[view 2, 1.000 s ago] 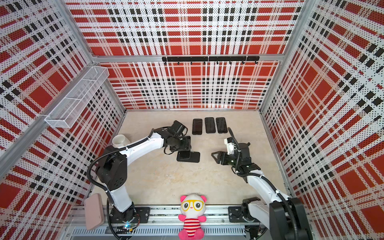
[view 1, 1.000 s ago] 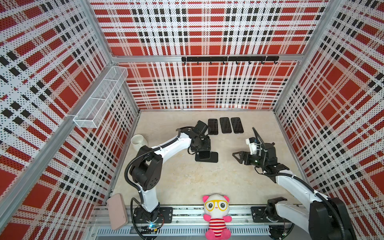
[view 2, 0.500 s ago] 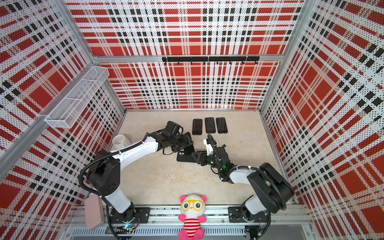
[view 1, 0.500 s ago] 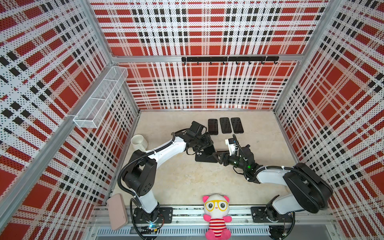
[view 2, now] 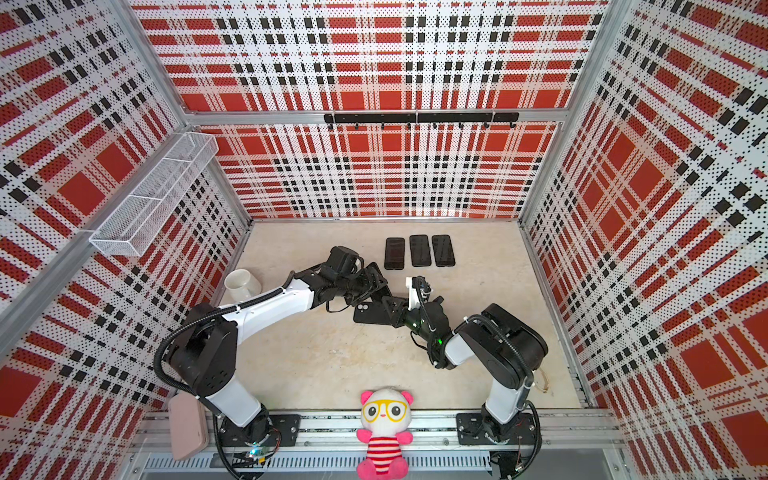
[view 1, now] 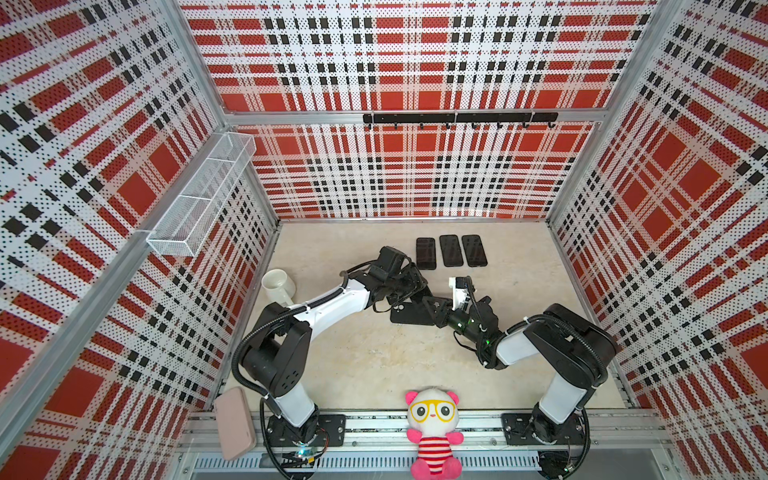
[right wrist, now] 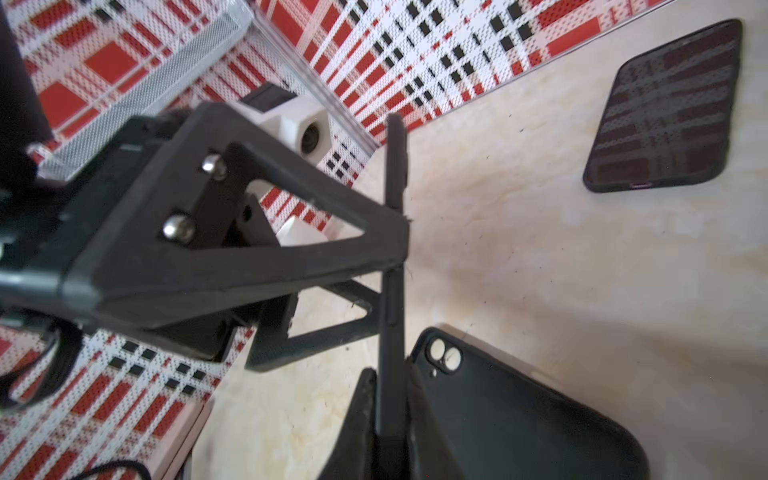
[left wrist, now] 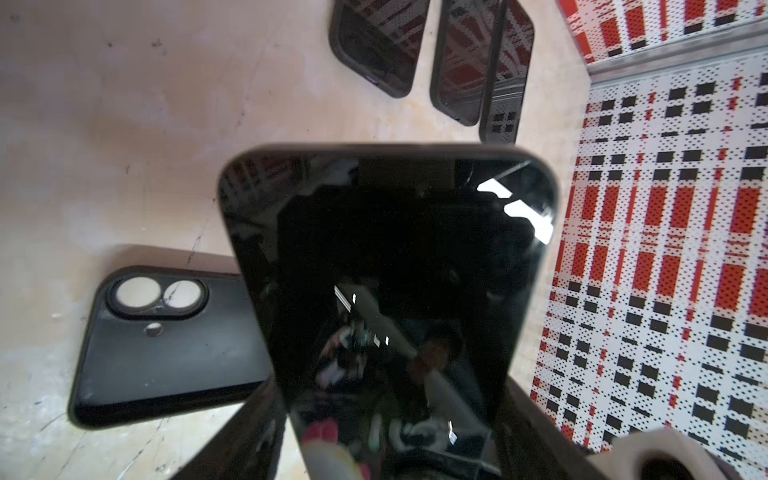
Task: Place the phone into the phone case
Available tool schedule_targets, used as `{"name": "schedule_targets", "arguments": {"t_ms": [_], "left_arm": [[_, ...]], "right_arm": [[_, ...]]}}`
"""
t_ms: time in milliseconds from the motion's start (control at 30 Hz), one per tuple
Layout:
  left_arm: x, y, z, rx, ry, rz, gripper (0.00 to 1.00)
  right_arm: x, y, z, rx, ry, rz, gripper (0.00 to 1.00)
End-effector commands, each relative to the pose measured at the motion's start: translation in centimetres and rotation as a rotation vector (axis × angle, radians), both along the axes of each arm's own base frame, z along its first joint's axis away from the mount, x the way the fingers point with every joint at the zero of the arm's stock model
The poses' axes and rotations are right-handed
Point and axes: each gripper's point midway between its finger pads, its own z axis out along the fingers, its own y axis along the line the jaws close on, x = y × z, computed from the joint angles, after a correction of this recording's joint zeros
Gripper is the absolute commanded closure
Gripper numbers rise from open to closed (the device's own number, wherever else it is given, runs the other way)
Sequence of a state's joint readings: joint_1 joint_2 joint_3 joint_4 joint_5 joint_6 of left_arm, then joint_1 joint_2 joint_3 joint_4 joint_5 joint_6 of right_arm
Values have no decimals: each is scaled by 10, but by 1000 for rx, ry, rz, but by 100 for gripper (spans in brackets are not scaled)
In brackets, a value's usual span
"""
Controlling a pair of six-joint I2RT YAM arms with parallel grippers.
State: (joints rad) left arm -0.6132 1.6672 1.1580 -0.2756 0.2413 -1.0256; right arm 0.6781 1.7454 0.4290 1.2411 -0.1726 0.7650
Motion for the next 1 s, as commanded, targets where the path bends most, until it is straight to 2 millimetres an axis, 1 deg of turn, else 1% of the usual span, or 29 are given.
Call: {"name": "schedule_targets", "arguments": {"t_ms": [0, 33, 67, 100, 167, 200, 267, 367, 433, 467, 533, 600, 633, 667, 700, 767, 833, 867, 933, 967], "left_arm": [[-2, -9, 27, -73, -63, -24, 54], [-2, -7, 29, -70, -72, -21, 49], [-2, -5, 31, -68, -83, -22, 40], [-3, -4, 33, -67, -95, -30, 29], [-4, 0, 39, -45, -146, -67, 4], [-4, 5, 42, -25, -169, -74, 2], [-4, 18, 47, 12, -211, -79, 2], [1, 44, 62, 53, -297, -77, 2], [6, 61, 76, 97, -391, -82, 1], [8, 68, 84, 117, -438, -86, 4], [11, 79, 99, 130, -543, -105, 13], [12, 86, 110, 108, -630, -126, 21], [12, 90, 112, 91, -664, -137, 24], [12, 93, 115, 74, -695, -140, 28], [8, 92, 121, 26, -744, -174, 32], [-1, 91, 130, -59, -815, -229, 36], [-20, 81, 140, -152, -890, -333, 36], [-23, 80, 139, -157, -899, -352, 35], [-31, 73, 137, -159, -916, -416, 26], [-32, 72, 134, -151, -912, -428, 19]], "right_arm": [[-2, 4, 35, 65, -108, 13, 92], [-2, 4, 37, 58, -112, 11, 93], [-2, 4, 39, 45, -116, 14, 93], [-2, 4, 39, 31, -116, 14, 94], [-1, 6, 42, -2, -116, 22, 95], [-1, 7, 44, -21, -116, 28, 95], [-1, 9, 46, -69, -113, 54, 95], [0, 7, 49, -143, -84, 108, 96], [4, -4, 53, -175, -46, 129, 96], [4, -9, 57, -199, -53, 157, 96], [6, -20, 63, -230, 0, 213, 96], [2, -28, 75, -234, 20, 294, 95], [0, -33, 77, -242, 55, 336, 94], [0, -37, 83, -253, 71, 364, 93], [-1, -42, 86, -281, 87, 384, 93], [-2, -53, 90, -333, 128, 407, 92], [-3, -60, 94, -304, 180, 474, 91], [-4, -63, 96, -281, 202, 499, 91], [-7, -62, 97, -276, 226, 562, 90], [-8, -60, 99, -271, 222, 584, 90]]}}
